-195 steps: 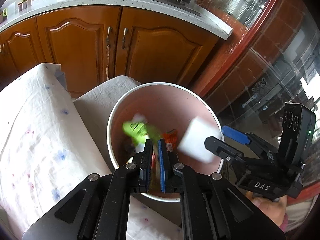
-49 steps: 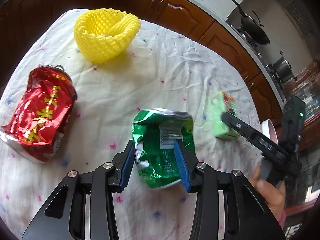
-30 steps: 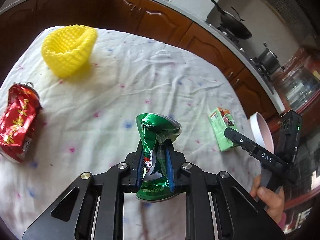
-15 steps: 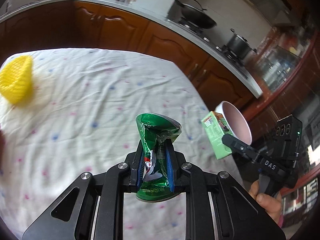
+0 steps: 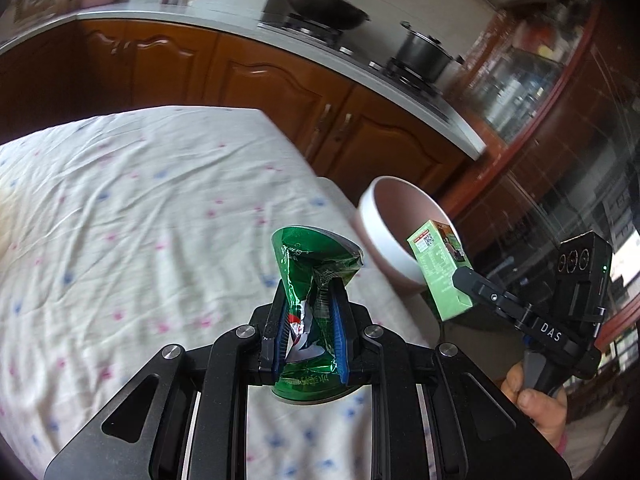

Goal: Collect trash
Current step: 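Carry the green can and milk carton over the bin with both tools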

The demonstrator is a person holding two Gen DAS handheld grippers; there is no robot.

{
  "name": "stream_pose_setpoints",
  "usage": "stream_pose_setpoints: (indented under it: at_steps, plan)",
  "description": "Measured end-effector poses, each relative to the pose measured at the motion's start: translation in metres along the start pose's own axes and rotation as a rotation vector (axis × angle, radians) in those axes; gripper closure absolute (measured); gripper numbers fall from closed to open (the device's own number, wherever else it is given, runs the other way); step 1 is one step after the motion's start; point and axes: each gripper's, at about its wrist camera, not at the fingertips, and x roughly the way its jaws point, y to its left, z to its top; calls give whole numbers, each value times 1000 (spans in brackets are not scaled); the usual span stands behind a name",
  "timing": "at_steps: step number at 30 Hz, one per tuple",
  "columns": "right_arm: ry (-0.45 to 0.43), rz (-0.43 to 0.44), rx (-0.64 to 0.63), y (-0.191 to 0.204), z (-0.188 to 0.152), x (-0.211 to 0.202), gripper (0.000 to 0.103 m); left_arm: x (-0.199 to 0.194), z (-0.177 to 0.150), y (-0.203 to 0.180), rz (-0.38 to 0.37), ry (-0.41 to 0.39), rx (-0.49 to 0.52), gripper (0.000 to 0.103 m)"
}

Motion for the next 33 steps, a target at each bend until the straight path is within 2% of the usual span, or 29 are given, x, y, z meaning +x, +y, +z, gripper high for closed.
stream_pose_setpoints:
  at_steps: [13,33]
  plan:
    - [-64,-44,55,-47,5,-36,51,30,12,-52,-40,36,74,86]
    - [-115,-88,142,-101,34,-44,51,85,64,-120,-57,56,164,86]
